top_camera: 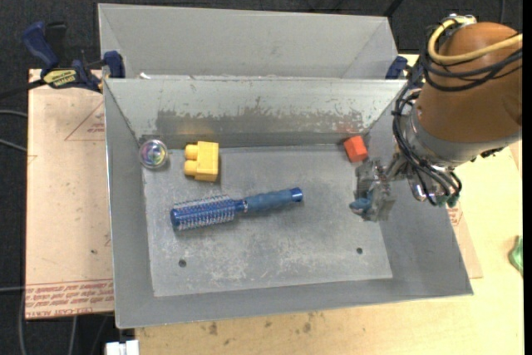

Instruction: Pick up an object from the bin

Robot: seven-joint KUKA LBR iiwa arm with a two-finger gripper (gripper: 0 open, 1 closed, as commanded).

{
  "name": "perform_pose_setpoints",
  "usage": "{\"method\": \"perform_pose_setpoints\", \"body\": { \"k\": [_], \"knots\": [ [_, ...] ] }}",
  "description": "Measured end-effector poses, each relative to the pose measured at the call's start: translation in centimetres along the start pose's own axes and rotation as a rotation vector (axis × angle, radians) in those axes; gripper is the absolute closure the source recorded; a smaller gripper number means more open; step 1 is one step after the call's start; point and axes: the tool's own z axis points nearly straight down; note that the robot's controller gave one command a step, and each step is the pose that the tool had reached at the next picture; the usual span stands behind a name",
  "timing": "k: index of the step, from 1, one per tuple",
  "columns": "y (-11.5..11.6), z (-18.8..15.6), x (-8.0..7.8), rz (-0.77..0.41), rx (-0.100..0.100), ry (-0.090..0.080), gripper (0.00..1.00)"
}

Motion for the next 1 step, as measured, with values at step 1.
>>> {"method": "perform_pose_setpoints", "body": {
  "k": [1],
  "knots": [
    [4.6, -3.43, -1.15, -0.299, -0.003, 0.003, 1.0]
  ]
}}
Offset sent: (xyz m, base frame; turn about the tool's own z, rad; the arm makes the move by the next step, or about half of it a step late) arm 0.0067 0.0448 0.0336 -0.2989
